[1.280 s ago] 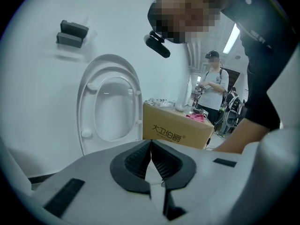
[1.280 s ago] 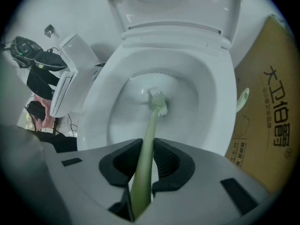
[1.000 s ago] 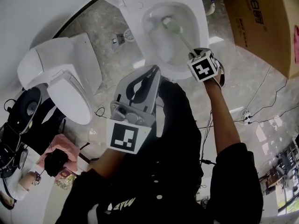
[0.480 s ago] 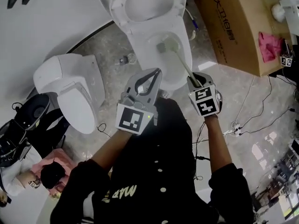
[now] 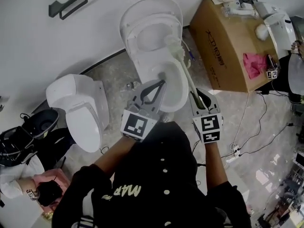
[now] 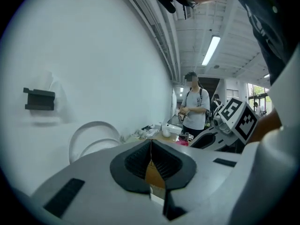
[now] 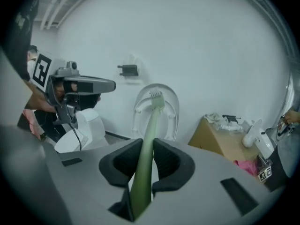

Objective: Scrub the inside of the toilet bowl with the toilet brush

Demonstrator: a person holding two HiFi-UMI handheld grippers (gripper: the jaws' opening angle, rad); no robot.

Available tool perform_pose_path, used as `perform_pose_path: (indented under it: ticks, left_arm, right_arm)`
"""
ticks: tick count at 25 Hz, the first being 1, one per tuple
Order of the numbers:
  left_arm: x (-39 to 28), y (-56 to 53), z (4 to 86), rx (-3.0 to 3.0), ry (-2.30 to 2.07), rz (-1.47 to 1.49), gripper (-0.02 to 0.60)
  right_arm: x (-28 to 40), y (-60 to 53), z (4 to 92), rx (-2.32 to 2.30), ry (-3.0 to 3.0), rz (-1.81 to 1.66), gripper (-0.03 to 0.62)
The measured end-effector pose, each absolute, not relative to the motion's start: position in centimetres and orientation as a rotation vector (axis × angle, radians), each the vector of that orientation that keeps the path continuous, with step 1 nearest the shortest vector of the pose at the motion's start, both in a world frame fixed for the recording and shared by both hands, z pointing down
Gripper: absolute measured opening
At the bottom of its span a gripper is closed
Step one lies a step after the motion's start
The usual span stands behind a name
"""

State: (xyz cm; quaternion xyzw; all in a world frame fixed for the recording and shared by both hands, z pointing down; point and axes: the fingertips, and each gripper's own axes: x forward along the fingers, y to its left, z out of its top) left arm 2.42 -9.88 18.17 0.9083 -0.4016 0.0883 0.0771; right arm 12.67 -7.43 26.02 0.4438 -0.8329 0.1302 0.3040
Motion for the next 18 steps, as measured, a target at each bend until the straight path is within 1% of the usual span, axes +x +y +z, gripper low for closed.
perform_pose_path:
  ticks: [10, 18]
  left_arm:
    - [1.0, -8.2, 8.5, 2.904, -1.277, 0.104, 0.028]
    - [0.4, -6.3, 4.8, 2.929, -1.302, 0.031, 0.028]
  right_arm:
    - [9.8, -7.2, 13.4, 1.360, -2.388, 0.021, 0.089]
    - [9.3, -6.2, 6.2, 1.499, -2.552, -0.108, 0.089]
